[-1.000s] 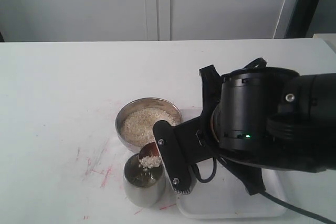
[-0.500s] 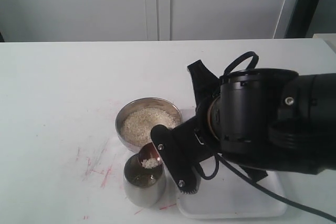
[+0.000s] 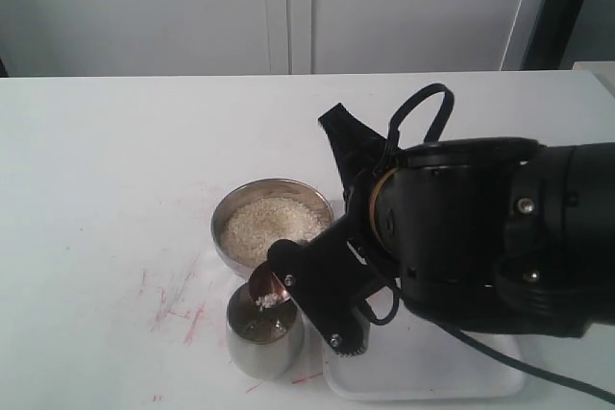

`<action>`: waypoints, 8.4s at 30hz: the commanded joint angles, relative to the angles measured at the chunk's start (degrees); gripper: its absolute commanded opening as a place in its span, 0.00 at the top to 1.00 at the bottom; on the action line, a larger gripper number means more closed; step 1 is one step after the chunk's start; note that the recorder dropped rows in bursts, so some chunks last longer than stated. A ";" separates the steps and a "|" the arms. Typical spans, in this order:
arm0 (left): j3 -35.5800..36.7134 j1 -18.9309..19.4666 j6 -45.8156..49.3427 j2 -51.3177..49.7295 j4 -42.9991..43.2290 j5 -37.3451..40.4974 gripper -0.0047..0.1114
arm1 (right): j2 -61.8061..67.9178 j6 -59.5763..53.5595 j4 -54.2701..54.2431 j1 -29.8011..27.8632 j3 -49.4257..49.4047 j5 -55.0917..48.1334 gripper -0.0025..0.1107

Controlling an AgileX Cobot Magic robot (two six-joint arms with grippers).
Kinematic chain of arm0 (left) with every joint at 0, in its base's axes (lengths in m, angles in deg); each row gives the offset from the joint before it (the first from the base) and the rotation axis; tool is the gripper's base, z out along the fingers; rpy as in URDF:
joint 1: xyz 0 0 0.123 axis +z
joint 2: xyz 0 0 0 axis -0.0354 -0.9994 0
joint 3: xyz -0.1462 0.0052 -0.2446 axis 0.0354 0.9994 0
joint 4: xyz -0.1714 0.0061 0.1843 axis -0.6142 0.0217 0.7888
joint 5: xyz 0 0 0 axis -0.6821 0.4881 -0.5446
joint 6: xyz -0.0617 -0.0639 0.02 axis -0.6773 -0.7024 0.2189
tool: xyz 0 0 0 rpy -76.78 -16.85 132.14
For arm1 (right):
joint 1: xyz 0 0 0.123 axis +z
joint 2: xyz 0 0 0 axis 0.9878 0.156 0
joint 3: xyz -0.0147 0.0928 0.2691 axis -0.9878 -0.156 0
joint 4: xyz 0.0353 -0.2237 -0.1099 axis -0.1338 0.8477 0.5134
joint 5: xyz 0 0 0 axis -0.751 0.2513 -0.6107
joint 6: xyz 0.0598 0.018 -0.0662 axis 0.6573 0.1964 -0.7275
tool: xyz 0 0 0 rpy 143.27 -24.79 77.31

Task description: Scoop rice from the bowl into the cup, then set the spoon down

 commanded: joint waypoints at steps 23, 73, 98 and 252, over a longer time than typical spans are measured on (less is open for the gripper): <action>0.52 -0.41 -0.27 0.20 -0.32 2.73 0.84 | 1.04 13.70 5.88 1.83 -0.19 -3.14 0.98; 0.52 -0.41 -0.27 0.20 -0.32 2.73 0.84 | 2.18 74.44 -41.53 -20.00 3.96 -8.05 0.98; 0.52 -0.41 -0.27 0.20 -0.32 2.73 0.84 | 19.22 78.05 -44.42 -20.21 3.81 3.95 0.98; 0.52 -0.41 -0.27 0.20 -0.32 2.73 0.84 | -83.05 24.62 -58.44 -52.80 -52.75 29.92 0.98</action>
